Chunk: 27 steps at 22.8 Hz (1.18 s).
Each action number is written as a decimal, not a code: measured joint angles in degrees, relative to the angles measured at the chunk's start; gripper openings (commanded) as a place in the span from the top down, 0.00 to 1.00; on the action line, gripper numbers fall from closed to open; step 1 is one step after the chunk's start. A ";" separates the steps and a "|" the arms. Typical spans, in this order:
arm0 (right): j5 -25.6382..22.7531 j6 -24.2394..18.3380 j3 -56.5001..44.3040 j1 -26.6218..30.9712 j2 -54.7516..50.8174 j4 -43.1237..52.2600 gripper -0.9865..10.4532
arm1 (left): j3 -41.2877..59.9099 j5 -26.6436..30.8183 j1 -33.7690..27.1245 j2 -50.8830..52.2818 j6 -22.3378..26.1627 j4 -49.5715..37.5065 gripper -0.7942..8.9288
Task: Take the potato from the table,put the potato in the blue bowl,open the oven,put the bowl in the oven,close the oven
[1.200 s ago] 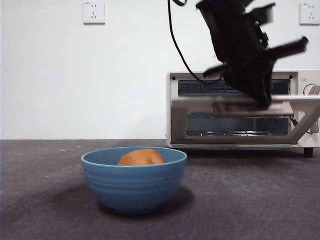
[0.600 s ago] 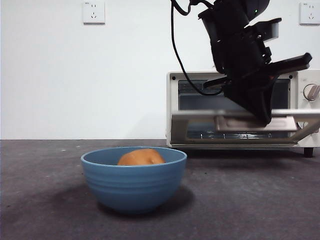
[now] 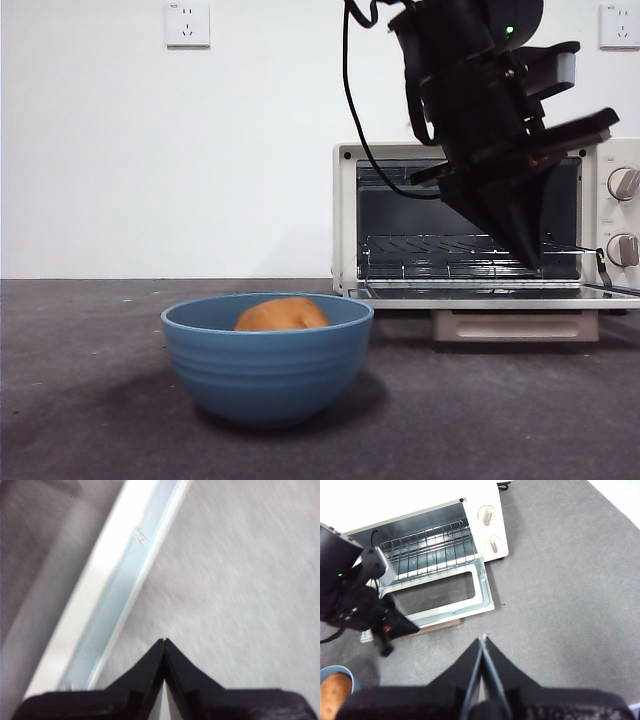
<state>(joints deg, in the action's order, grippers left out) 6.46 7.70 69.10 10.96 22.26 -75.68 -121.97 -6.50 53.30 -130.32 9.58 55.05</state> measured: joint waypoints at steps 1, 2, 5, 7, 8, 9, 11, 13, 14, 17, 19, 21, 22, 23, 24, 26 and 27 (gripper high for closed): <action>0.37 0.00 0.00 0.00 0.00 -0.02 0.92 | 0.17 0.00 0.00 1.27 0.52 1.49 0.92; 1.40 -0.07 0.00 0.00 0.00 -0.02 0.92 | 0.28 0.09 -0.02 3.15 0.87 2.91 0.92; 6.91 -3.32 0.00 -0.07 0.07 -0.15 0.92 | 0.31 0.09 -0.24 12.20 0.98 8.13 0.92; 10.45 -5.38 0.00 -0.07 0.39 -0.20 0.92 | 0.31 0.02 -0.24 18.14 0.68 10.64 0.92; 12.68 -5.99 0.00 -0.07 0.83 -0.20 0.91 | 0.31 -0.02 -0.24 21.00 0.59 11.26 0.92; 14.91 -6.29 0.00 -0.07 1.51 -0.11 0.91 | 0.31 0.02 -0.24 23.80 0.42 11.82 0.92; 18.27 -6.60 0.00 -0.07 3.32 0.98 0.91 | 0.31 0.33 -0.24 29.33 0.37 14.34 0.92; 21.24 -6.54 0.00 -0.07 5.35 2.38 0.91 | 0.31 0.66 -0.24 34.56 0.33 18.12 0.92; 21.92 -6.49 0.00 -0.07 6.40 2.91 0.91 | 0.31 0.74 -0.24 36.79 0.31 20.09 0.92; 24.24 -5.77 0.00 -0.07 8.79 5.16 0.91 | 0.31 0.74 -0.09 42.66 0.26 20.72 0.92; 26.38 -5.01 0.00 -0.07 10.19 5.88 0.91 | 0.66 0.74 0.48 46.21 0.26 20.72 0.92; 27.65 -4.24 0.00 -0.07 11.74 7.10 0.91 | 2.03 0.72 0.76 49.35 0.26 20.57 0.92; 28.41 -3.93 0.00 -0.07 12.50 7.72 0.91 | 3.08 0.68 0.79 50.69 0.26 20.50 0.92; 29.29 -3.58 0.00 -0.07 13.46 8.48 0.91 | 4.61 0.68 0.79 52.24 0.26 20.50 0.92; 30.10 -3.15 0.02 -0.07 14.45 9.07 0.91 | 6.60 0.68 0.79 53.86 0.26 20.44 0.92; 31.19 -2.69 0.02 -0.07 16.15 9.97 0.91 | 10.75 0.72 0.76 56.48 0.24 20.41 0.92; 31.34 -2.43 0.02 -0.20 17.29 10.45 0.91 | 13.92 0.74 0.61 58.23 0.22 20.44 0.92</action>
<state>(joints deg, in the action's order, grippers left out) 37.80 5.28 69.12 10.76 39.55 -65.23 -108.05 -5.76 53.91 -72.10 9.80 75.48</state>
